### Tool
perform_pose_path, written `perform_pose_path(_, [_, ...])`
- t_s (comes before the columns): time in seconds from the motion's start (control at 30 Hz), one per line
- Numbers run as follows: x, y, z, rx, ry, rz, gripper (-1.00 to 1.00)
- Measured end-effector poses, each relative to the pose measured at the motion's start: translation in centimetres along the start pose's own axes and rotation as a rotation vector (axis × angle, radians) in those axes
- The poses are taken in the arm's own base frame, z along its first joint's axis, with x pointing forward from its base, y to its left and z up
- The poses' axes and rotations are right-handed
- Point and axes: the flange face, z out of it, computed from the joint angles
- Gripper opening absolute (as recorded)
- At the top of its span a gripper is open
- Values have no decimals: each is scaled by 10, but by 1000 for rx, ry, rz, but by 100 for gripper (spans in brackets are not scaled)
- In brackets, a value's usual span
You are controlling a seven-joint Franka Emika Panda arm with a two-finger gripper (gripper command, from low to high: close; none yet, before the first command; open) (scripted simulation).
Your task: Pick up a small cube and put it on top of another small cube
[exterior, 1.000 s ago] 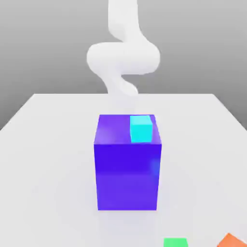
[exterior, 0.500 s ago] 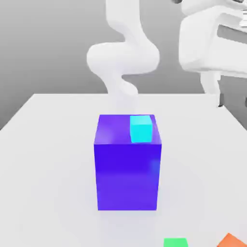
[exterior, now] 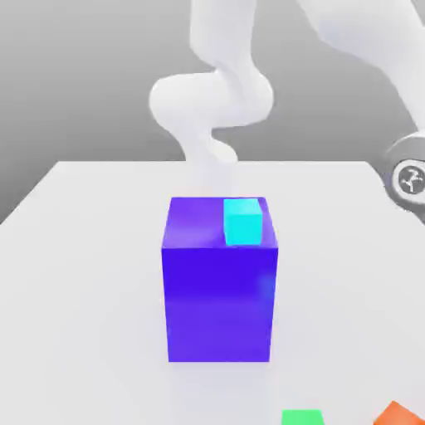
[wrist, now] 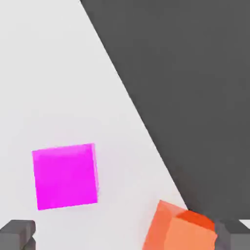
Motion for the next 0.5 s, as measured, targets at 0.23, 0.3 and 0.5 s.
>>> perform_pose_path(0.23, [-3, -7, 61, 6, -13, -19, -100])
perform_pose_path(0.3, [-3, -7, 61, 7, -14, -19, -100])
perform_pose_path(0.5, [-2, 1, 11, 5, -15, 7, -100])
